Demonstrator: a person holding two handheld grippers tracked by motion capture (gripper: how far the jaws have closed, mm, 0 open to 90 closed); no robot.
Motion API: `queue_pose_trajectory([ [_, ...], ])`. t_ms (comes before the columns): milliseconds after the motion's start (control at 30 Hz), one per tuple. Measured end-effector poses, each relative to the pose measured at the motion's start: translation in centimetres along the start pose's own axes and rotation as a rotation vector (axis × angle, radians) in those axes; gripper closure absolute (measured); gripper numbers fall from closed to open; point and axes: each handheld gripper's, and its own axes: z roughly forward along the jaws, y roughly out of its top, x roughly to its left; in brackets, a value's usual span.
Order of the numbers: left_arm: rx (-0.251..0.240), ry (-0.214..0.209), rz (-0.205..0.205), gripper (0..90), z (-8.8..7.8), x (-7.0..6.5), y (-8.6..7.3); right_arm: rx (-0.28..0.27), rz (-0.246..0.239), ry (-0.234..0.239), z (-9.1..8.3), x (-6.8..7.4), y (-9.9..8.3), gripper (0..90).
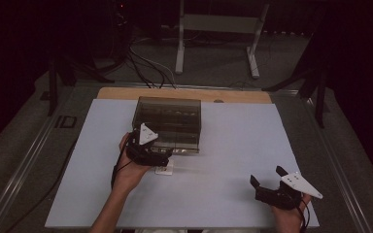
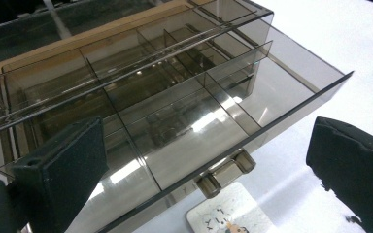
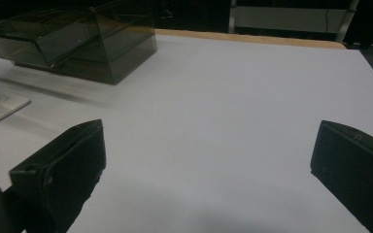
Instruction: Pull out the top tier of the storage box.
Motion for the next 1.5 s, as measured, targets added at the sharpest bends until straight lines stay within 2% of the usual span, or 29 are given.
queue_pose_trajectory([
  [133,-0.003,0.010,0.009,2.7,-0.3,0.1,0.1,-0.004,-0.002,-0.002,-0.1,0.1,0.0,0.0],
  [300,-0.005,0.036,-0.016,2.7,-0.6,0.0,0.0,-0.007,-0.002,-0.005,-0.2,-0.1,0.0,0.0],
  [500,-0.012,0.045,-0.045,2.7,-0.7,-0.4,-0.1,-0.009,-0.002,-0.007,-0.3,-0.2,0.0,0.0],
  [800,0.003,0.049,-0.047,2.7,-0.4,-1.4,-0.3,-0.015,-0.004,-0.008,-0.6,-0.3,0.0,0.0],
  [1100,-0.023,0.093,-0.083,2.7,-0.6,-2.3,-1.0,-0.016,-0.002,-0.009,-0.6,-0.4,0.0,0.0],
  [1500,-0.028,0.101,-0.115,2.7,-0.9,-2.4,-1.4,-0.018,-0.007,-0.013,-0.7,-0.4,0.1,0.0],
])
